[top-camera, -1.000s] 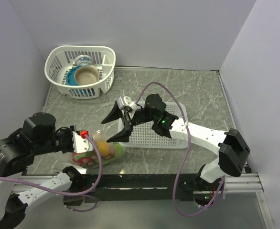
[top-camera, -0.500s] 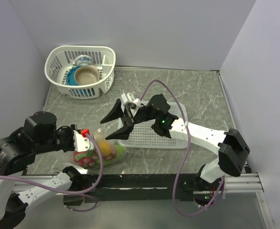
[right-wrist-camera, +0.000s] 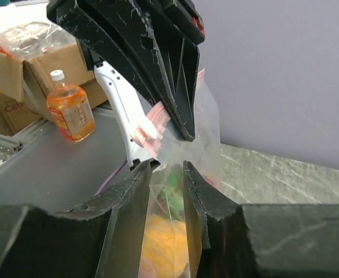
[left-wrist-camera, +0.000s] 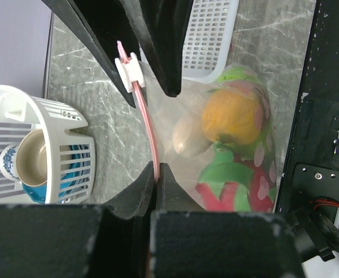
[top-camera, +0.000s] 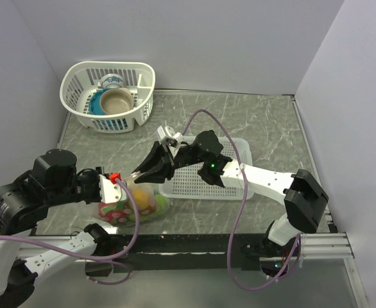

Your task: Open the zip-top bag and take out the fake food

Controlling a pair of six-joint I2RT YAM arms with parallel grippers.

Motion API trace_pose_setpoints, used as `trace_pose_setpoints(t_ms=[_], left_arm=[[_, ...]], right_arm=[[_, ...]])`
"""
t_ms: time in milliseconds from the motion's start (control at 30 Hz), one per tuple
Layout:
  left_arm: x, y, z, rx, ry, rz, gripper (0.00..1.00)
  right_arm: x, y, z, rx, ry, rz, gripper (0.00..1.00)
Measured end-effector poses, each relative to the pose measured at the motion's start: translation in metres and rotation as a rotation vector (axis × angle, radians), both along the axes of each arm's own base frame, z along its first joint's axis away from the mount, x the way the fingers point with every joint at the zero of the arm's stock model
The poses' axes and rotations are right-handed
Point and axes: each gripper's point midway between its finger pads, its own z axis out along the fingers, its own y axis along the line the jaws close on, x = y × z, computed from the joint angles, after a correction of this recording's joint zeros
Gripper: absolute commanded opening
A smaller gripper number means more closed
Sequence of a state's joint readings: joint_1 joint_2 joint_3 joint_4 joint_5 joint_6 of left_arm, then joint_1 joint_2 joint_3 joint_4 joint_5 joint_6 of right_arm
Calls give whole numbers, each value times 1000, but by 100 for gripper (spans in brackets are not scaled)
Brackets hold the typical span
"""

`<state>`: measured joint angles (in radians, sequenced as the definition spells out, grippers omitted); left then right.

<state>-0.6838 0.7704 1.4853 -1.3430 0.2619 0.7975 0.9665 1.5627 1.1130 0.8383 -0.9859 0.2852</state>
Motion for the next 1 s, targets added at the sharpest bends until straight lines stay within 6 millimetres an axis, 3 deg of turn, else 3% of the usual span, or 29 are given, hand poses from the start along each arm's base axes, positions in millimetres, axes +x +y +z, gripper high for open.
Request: trace_pose_setpoints(t_ms=[67, 133, 167, 200, 267, 367, 633, 733, 767, 900, 1000], left_arm=[[0, 0, -1, -1, 1, 1, 1], [2, -1, -2, -2, 0, 2, 2], [3, -2, -4, -2, 3, 4, 15], [3, -2, -5, -1, 6, 7, 34], [7, -4, -5, -7, -2, 15, 62], [15, -9, 9, -61, -37, 43, 83], [22, -30, 64, -250, -99, 38, 85], [21, -38, 62, -264, -60, 14, 74], [20, -42, 61, -265, -42, 0, 65], [15, -55, 55, -248, 49, -54, 43], [9, -63, 54, -220, 124, -100, 41]], right_arm=[[0, 0, 1, 5, 1, -1, 25], [1, 0, 2, 8, 1, -4, 10], [1, 0, 2, 7, 2, -5, 0], [1, 1, 2, 6, 3, -8, 0], [3, 2, 0, 0, 7, -14, 0], [4, 3, -5, -21, 19, -24, 0], [10, 7, -12, -47, 38, -59, 0], [9, 7, -14, -55, 36, -59, 0], [9, 8, -15, -58, 34, -58, 0], [10, 9, -19, -65, 22, -69, 0], [13, 10, -22, -72, 8, -87, 0]])
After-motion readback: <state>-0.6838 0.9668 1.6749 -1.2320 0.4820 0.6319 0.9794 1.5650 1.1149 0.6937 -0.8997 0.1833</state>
